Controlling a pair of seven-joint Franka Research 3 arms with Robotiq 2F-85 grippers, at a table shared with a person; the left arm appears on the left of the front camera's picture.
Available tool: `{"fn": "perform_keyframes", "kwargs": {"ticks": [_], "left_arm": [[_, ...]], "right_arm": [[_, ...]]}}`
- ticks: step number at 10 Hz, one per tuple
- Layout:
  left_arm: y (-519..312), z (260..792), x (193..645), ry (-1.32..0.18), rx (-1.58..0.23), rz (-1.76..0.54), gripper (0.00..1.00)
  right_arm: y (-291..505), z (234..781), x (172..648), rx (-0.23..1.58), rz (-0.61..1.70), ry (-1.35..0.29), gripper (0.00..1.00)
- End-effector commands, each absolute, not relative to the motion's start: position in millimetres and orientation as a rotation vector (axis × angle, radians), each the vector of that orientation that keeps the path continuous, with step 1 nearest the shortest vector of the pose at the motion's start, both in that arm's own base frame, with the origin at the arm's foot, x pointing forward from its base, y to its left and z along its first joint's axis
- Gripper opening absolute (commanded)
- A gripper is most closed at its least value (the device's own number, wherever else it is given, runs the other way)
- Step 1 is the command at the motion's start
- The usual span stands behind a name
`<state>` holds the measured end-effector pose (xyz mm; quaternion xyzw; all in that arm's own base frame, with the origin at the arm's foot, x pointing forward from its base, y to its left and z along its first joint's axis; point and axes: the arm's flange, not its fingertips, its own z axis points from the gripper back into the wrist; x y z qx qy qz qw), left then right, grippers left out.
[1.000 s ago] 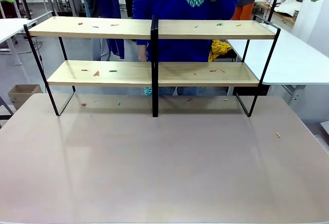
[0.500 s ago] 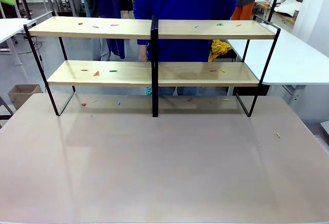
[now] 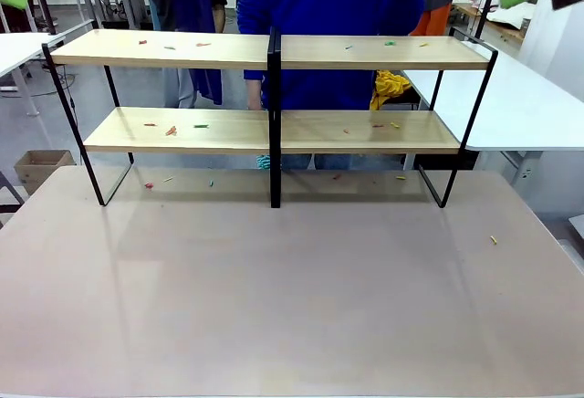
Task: Clean the shelves.
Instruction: Pick up the Duster when the human hands it over.
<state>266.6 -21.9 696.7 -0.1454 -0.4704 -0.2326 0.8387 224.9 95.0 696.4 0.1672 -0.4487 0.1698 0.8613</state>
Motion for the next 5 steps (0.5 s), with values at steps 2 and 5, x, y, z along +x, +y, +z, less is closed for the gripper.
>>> {"fn": "perform_keyframes", "kwargs": {"ticks": [2, 5], "left_arm": [[-21.8, 697.5, 265.9, -1.0, -0.313, -0.496, 1.0], [-21.8, 697.5, 265.9, -1.0, -0.313, -0.496, 1.0]], "right_arm": [[97.0, 683.9, 227.6, 0.375, 0.3, -0.945, 1.0], [95.3, 678.4, 237.9, 0.355, 0.245, -0.938, 1.0]]}}
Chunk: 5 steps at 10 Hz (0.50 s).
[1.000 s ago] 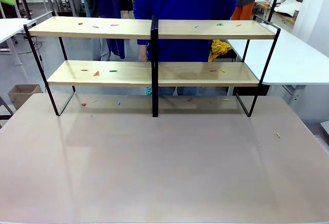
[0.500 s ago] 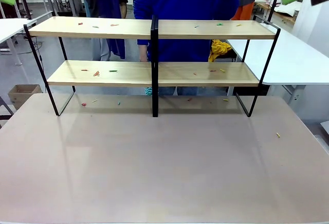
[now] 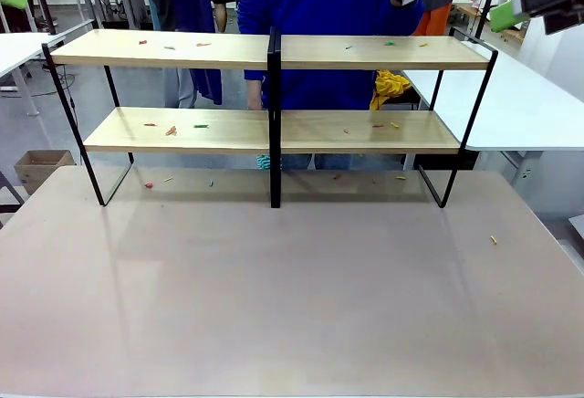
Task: Clean the shelves.
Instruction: Pick up the Duster when the human hands it over.
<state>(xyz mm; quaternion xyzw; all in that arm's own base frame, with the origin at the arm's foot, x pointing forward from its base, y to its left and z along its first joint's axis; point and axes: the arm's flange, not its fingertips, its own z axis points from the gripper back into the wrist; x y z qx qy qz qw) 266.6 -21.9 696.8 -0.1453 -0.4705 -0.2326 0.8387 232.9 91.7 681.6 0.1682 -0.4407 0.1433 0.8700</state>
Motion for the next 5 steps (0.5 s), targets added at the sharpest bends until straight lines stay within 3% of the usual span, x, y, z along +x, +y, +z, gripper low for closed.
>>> {"fn": "perform_keyframes", "kwargs": {"ticks": [1, 5], "left_arm": [[-21.8, 697.5, 265.9, -1.0, -0.313, -0.496, 1.0], [-21.8, 697.5, 265.9, -1.0, -0.313, -0.496, 1.0]], "right_arm": [[95.4, 676.2, 239.2, 0.348, 0.24, -0.938, 1.0], [91.7, 681.6, 232.9, 0.352, 0.3, -0.922, 1.0]]}}
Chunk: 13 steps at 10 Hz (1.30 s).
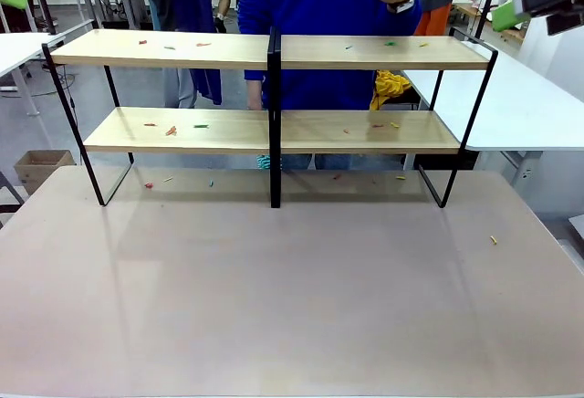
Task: Clean the shelves.
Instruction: Pick up the Duster when the human hands it over.
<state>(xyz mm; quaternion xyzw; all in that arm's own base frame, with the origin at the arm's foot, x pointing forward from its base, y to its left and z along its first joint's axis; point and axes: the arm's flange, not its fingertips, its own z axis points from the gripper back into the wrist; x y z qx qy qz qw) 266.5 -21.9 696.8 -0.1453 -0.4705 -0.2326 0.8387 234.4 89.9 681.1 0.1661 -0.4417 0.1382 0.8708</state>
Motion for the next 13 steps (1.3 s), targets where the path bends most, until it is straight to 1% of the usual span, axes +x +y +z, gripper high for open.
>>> {"fn": "perform_keyframes", "kwargs": {"ticks": [1, 2, 3, 4, 5, 6, 7, 8, 9, 10, 11, 12, 13], "left_arm": [[-21.8, 697.5, 265.9, -1.0, -0.313, -0.496, 1.0], [-21.8, 697.5, 265.9, -1.0, -0.313, -0.496, 1.0], [-21.8, 697.5, 265.9, -1.0, -0.313, -0.496, 1.0], [-21.8, 697.5, 265.9, -1.0, -0.313, -0.496, 1.0], [-21.8, 697.5, 265.9, -1.0, -0.313, -0.496, 1.0], [-21.8, 697.5, 265.9, -1.0, -0.313, -0.496, 1.0], [-21.8, 697.5, 265.9, -1.0, -0.313, -0.496, 1.0], [-21.8, 697.5, 265.9, -1.0, -0.313, -0.496, 1.0], [-21.8, 697.5, 265.9, -1.0, -0.313, -0.496, 1.0], [-21.8, 697.5, 265.9, -1.0, -0.313, -0.496, 1.0], [-21.8, 697.5, 265.9, -1.0, -0.313, -0.496, 1.0], [-21.8, 697.5, 265.9, -1.0, -0.313, -0.496, 1.0], [-21.8, 697.5, 265.9, -1.0, -0.313, -0.496, 1.0]], "right_arm": [[90.0, 680.9, 234.9, 0.347, 0.288, -0.923, 1.0], [84.4, 682.6, 254.5, 0.346, 0.38, -0.798, 1.0], [65.6, 701.0, 284.2, 0.501, 0.437, -0.611, 1.0], [32.4, 728.3, 323.3, 0.736, 0.457, -0.405, 1.0], [3.6, 745.5, 359.5, 1.036, 0.53, -0.171, 1.0], [-5.7, 748.3, 390.9, 1.125, 0.253, -0.274, 1.0], [31.5, 701.3, 318.4, 0.644, 0.421, -0.633, 1.0], [0.4, 718.8, 355.1, 0.795, 0.408, -0.582, 1.0], [19.3, 713.7, 369.5, 0.836, 0.34, -0.421, 1.0], [23.5, 706.9, 415.7, 0.994, 0.163, -0.268, 1.0], [25.1, 698.9, 446.9, 1.126, 0.047, -0.225, 1.0], [27.0, 693.9, 470.0, 1.248, -0.013, -0.163, 1.0], [31.4, 688.2, 490.5, 1.254, -0.103, -0.158, 1.0]]}}
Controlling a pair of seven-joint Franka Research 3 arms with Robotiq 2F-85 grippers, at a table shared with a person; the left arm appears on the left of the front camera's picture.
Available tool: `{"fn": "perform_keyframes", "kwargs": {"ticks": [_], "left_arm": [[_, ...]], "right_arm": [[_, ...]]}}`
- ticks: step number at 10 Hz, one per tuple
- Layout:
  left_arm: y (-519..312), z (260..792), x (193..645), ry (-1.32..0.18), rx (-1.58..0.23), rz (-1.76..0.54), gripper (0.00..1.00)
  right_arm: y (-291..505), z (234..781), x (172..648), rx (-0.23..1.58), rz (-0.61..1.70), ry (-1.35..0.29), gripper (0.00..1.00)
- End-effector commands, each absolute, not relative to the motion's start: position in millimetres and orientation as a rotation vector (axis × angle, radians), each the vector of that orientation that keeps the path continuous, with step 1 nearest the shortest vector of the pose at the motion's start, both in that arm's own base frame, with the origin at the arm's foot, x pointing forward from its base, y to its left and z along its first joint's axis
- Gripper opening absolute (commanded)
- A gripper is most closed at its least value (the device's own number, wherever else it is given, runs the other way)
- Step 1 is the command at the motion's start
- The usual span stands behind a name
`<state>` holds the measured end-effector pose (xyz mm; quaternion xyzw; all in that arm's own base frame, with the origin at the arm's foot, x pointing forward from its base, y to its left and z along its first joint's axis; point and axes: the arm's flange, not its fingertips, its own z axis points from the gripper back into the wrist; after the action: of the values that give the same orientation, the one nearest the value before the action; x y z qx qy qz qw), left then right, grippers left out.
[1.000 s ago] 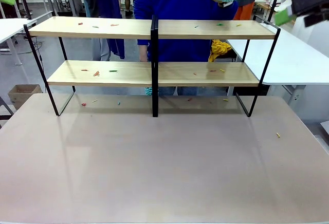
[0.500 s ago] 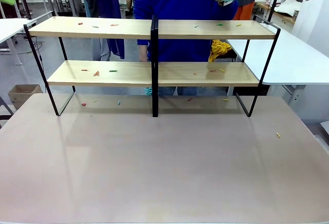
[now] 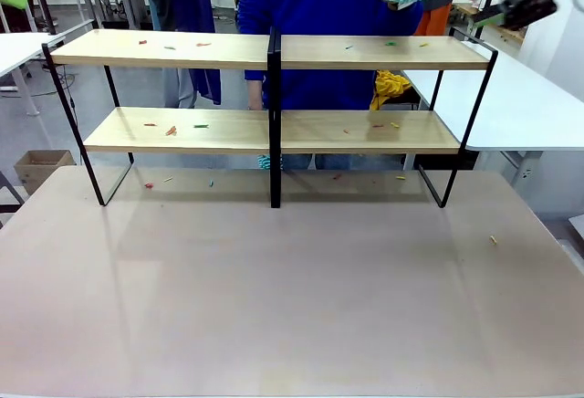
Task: Clean the shelves.
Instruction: Pick up the Duster when the human hands it over.
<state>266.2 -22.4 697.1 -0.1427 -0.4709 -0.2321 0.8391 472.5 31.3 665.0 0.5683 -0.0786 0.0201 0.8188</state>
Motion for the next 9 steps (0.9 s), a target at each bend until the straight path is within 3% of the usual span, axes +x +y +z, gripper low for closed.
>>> {"fn": "perform_keyframes", "kwargs": {"ticks": [1, 7, 8, 9], "left_arm": [[-21.8, 697.5, 265.9, -1.0, -0.313, -0.496, 1.0], [-21.8, 697.5, 265.9, -1.0, -0.313, -0.496, 1.0], [-21.8, 697.5, 265.9, -1.0, -0.313, -0.496, 1.0], [-21.8, 697.5, 265.9, -1.0, -0.313, -0.496, 1.0]], "right_arm": [[35.1, 681.6, 509.7, 1.277, -0.167, -0.142, 1.0], [34.1, 665.9, 533.5, 1.202, -0.291, -0.232, 1.0], [32.8, 664.9, 533.3, 1.18, -0.3, -0.248, 0.4], [32.8, 663.6, 533.0, 1.178, -0.298, -0.248, 0.4]]}}
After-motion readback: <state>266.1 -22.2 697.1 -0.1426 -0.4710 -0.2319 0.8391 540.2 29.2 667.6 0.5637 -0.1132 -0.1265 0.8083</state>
